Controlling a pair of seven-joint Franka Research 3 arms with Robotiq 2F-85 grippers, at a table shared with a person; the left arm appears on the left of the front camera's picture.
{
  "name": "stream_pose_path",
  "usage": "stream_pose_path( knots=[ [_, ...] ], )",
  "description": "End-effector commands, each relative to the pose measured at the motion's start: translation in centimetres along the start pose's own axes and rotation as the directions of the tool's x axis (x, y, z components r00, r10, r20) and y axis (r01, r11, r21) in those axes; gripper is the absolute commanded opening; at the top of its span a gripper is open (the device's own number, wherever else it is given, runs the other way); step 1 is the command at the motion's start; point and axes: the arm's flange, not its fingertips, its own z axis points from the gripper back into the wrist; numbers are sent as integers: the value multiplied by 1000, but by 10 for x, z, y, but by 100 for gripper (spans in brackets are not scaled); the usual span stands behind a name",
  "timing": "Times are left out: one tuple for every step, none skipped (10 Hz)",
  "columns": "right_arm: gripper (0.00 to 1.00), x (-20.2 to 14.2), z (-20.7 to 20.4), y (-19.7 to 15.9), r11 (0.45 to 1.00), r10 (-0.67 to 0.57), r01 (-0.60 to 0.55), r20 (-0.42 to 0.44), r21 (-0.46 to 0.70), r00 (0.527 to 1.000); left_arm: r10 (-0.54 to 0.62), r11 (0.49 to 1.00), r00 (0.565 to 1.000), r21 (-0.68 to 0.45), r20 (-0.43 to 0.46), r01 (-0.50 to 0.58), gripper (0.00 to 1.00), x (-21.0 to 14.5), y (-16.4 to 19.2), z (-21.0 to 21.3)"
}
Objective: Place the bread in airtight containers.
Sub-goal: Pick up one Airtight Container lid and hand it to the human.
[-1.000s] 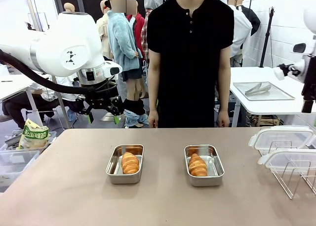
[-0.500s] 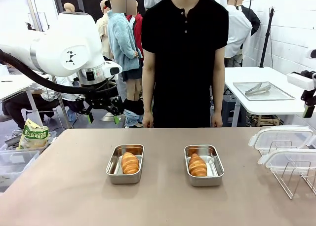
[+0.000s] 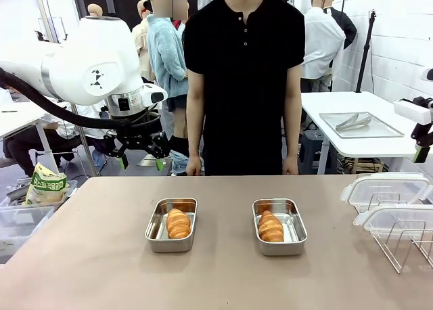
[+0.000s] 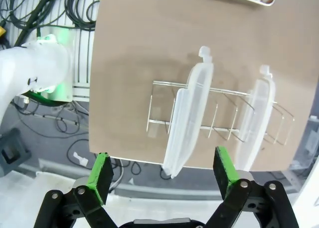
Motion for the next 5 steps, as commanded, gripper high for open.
stream_pose_path(
  knots=[
    [100, -1, 0, -1, 1000, 10, -10, -12, 3, 1000, 1, 1000, 1000, -1, 2, -1, 100, -1, 2, 2],
    [100, -1, 0, -1, 1000, 10, -10, -12, 3, 1000, 1, 1000, 1000, -1, 2, -1, 100, -1, 2, 2],
    [100, -1, 0, -1, 1000, 10, -10, -12, 3, 1000, 1, 1000, 1000, -1, 2, -1, 100, -1, 2, 2],
    [100, -1, 0, -1, 1000, 10, -10, -12, 3, 1000, 1, 1000, 1000, -1, 2, -1, 100, -1, 2, 2],
    [100, -1, 0, -1, 1000, 10, -10, -12, 3, 1000, 1, 1000, 1000, -1, 2, -1, 100, -1, 2, 2]
  ],
)
